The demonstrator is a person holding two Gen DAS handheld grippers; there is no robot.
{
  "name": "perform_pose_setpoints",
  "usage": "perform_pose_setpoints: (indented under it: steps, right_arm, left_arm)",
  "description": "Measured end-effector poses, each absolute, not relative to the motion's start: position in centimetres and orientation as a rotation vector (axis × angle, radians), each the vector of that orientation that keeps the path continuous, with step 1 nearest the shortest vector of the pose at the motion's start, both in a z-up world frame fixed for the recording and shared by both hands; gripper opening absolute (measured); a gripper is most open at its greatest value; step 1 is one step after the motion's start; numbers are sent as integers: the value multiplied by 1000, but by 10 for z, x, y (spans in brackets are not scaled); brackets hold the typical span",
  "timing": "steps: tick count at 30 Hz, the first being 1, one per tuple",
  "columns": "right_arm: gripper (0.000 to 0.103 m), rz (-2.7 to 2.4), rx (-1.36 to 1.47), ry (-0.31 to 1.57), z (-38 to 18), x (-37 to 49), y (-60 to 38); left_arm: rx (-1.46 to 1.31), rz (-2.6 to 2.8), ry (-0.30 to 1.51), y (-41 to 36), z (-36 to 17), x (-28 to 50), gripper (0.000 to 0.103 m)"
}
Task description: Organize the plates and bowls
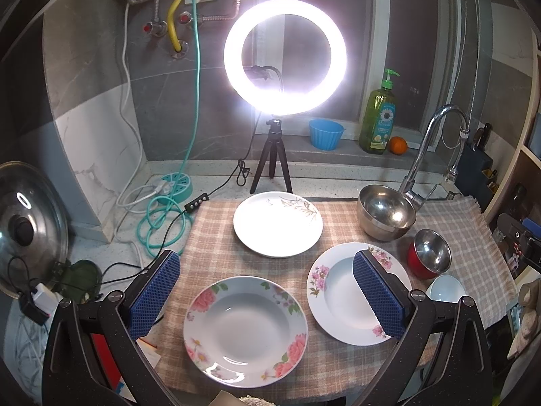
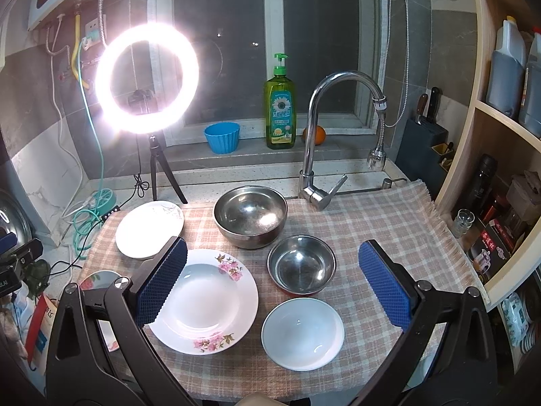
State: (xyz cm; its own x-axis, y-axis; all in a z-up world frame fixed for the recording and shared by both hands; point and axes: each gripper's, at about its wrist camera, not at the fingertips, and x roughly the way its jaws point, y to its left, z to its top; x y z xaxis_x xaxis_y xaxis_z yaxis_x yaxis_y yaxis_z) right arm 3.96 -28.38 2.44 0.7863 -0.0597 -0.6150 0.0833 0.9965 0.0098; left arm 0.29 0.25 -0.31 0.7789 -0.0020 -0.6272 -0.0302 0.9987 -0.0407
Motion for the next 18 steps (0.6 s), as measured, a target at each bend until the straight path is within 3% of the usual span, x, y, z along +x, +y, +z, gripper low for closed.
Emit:
perform_pose_setpoints:
  steps: [18]
  right_arm:
    - [103,-77,39,662,24,38,-288]
  left_arm:
    - [-53,19,674,4,-3,2,102]
